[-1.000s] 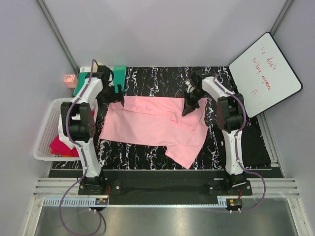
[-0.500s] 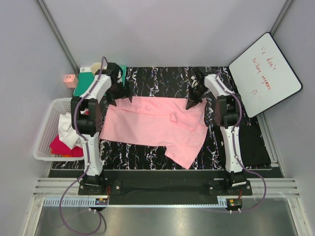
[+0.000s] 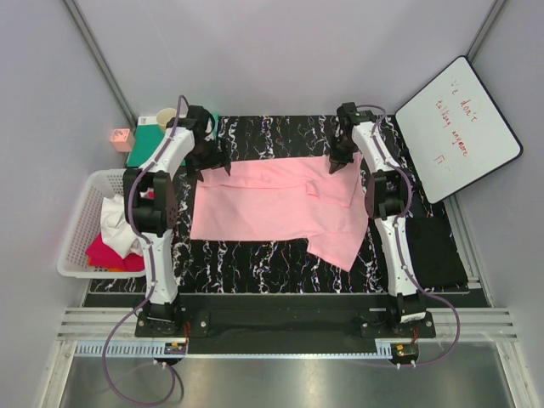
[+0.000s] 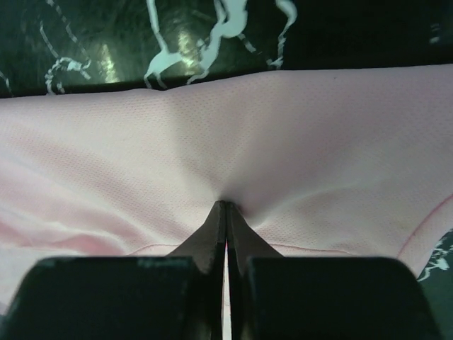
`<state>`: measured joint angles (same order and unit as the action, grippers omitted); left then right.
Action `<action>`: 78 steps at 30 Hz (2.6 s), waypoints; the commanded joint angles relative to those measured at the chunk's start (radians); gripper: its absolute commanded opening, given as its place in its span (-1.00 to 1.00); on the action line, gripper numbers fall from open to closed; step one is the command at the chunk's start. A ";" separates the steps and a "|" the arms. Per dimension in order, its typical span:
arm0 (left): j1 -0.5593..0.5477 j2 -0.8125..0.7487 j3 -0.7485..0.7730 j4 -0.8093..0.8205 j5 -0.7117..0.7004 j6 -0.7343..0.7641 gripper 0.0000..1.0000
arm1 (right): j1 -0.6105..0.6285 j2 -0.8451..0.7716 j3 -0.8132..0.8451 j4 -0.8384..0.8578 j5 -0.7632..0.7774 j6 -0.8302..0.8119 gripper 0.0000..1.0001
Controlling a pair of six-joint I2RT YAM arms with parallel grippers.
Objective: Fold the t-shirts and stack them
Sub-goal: Fold the flattened tshirt in 1/3 of the way, then grap the side of the flattened tshirt closest away from the robot with both arms
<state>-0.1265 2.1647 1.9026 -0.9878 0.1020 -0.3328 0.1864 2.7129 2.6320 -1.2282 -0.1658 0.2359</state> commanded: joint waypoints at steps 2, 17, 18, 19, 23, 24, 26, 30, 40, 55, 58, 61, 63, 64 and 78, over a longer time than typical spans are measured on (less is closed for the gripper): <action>-0.004 -0.103 -0.005 -0.003 0.024 0.021 0.98 | -0.034 0.025 0.052 0.022 0.034 -0.007 -1.00; -0.009 -0.430 -0.368 0.057 0.111 0.043 0.98 | -0.034 -0.707 -0.669 0.125 -0.164 -0.007 0.93; -0.009 -0.451 -0.405 0.063 0.113 0.040 0.98 | -0.034 -0.799 -0.743 0.133 -0.170 0.000 0.99; -0.009 -0.486 -0.477 0.078 0.119 0.037 0.98 | -0.034 -0.847 -0.820 0.144 -0.188 0.005 0.99; -0.009 -0.560 -0.658 0.136 0.151 -0.012 0.98 | -0.034 -1.077 -1.229 0.174 -0.244 0.065 1.00; -0.009 -0.571 -0.689 0.146 0.143 -0.021 0.98 | -0.033 -1.160 -1.288 0.180 -0.253 0.089 1.00; -0.009 -0.597 -0.761 0.159 0.127 -0.037 0.98 | -0.031 -1.235 -1.441 0.177 -0.265 0.129 1.00; -0.009 -0.623 -0.855 0.169 0.074 -0.052 0.95 | -0.025 -1.404 -1.638 0.188 -0.297 0.209 0.99; -0.007 -0.597 -0.919 0.202 -0.015 -0.121 0.91 | -0.025 -1.428 -1.879 0.326 -0.238 0.352 0.72; -0.004 -0.456 -0.800 0.190 -0.156 -0.135 0.88 | -0.025 -1.104 -1.827 0.500 -0.149 0.347 0.26; -0.004 -0.408 -0.787 0.189 -0.162 -0.124 0.85 | -0.025 -1.067 -1.790 0.504 -0.159 0.336 0.10; -0.004 -0.367 -0.786 0.187 -0.157 -0.123 0.73 | -0.025 -1.033 -1.747 0.507 -0.161 0.322 -0.82; -0.005 -0.341 -0.783 0.187 -0.162 -0.121 0.18 | -0.025 -1.009 -1.727 0.501 -0.170 0.310 -1.00; -0.005 -0.333 -0.781 0.189 -0.162 -0.121 -0.12 | -0.025 -1.004 -1.709 0.500 -0.172 0.309 -1.00; -0.004 -0.453 -0.574 0.035 -0.122 -0.063 -1.00 | -0.027 -1.134 -1.471 0.357 -0.152 0.246 -1.00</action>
<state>-0.1318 1.7889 1.2064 -0.9062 -0.0227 -0.4297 0.1570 1.6489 1.0344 -0.8394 -0.3546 0.5163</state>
